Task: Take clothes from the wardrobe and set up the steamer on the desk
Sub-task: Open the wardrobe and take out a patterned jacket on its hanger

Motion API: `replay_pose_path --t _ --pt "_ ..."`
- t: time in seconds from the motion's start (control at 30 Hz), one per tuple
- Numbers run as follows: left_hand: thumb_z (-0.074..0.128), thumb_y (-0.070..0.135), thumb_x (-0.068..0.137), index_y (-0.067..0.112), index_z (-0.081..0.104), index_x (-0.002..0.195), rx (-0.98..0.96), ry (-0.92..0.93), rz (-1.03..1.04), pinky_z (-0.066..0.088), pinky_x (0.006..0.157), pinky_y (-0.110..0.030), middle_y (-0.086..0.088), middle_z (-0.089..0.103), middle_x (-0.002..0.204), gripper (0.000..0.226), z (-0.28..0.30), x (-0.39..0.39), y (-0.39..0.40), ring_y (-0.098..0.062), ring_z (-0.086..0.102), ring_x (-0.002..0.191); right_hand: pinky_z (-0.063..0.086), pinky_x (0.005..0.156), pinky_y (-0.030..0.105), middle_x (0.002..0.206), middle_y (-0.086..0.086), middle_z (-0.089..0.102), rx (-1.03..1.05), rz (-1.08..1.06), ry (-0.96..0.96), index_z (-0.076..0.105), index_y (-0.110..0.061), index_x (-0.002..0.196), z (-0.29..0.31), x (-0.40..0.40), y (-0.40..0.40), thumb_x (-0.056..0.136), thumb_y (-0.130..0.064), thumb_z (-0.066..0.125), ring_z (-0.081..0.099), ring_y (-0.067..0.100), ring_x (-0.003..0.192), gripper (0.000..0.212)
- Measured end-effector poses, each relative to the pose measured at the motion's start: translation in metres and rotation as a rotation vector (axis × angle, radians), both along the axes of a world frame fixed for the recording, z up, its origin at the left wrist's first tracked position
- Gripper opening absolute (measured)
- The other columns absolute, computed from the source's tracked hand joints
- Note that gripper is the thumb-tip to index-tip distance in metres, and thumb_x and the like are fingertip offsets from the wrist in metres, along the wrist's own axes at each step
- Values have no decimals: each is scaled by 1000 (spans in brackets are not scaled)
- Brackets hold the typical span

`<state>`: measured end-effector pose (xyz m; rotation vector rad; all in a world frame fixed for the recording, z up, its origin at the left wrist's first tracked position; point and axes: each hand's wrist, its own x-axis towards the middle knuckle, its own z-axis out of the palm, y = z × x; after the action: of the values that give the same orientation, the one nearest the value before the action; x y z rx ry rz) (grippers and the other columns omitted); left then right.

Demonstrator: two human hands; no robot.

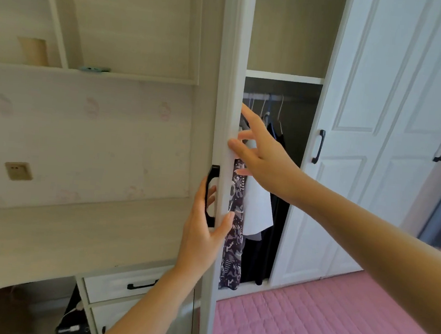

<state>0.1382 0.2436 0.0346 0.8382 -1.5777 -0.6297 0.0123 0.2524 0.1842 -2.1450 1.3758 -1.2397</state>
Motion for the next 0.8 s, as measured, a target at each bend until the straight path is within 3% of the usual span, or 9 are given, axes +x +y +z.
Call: replay_pose_path --t 0.07,0.2,0.3,0.43,0.5,0.6,0.7,0.8 --pt "64 31 89 41 21 148 9 -2 12 52 95 -35 12 50 138 74 1 0 3 -7 51 124 58 80 31 128 -1 52 -20 -5 14 12 -41 148 -1 -1 -2 97 -38 46 68 15 91 62" --pt "67 23 87 39 29 145 0 16 52 53 88 -23 13 57 126 71 2 -3 8 -3 58 113 59 76 28 134 -2 49 -19 -6 17 25 -30 145 -3 -6 -2 97 -38 47 65 15 96 54" --pt "69 22 86 42 33 139 2 16 118 50 83 -13 18 60 117 67 3 -6 13 4 60 104 53 93 36 139 -4 49 -13 20 43 26 -29 146 -8 -13 -1 97 -39 46 61 14 108 54" --pt "71 21 84 35 41 137 44 18 158 50 83 -12 13 62 114 63 7 -5 18 4 61 98 40 90 19 143 -3 46 -32 14 124 23 -22 149 -15 -30 8 100 -33 42 52 12 121 53" --pt "71 25 84 32 41 140 41 -33 193 49 87 -14 16 59 119 64 8 -4 20 4 58 102 36 93 20 143 -1 46 -25 -1 167 24 -21 148 -20 -45 12 100 -33 42 49 14 125 52" --pt "70 20 85 28 45 136 -86 -98 341 45 96 -21 20 49 123 57 6 -6 30 -1 51 112 38 99 25 142 -1 48 5 -30 216 27 -21 147 -33 -72 13 99 -35 42 47 16 128 52" --pt "66 9 85 12 56 124 -292 -139 480 46 96 -36 1 53 117 40 0 -12 42 -17 52 109 41 106 34 141 0 49 26 -58 257 32 -19 146 -48 -97 13 99 -35 44 47 18 129 51" --pt "60 10 86 5 62 112 -439 -227 504 43 95 -26 -3 59 107 27 -4 -27 52 -17 53 103 39 107 36 140 0 49 39 -96 338 32 -19 145 -62 -119 12 99 -36 44 46 19 129 51"
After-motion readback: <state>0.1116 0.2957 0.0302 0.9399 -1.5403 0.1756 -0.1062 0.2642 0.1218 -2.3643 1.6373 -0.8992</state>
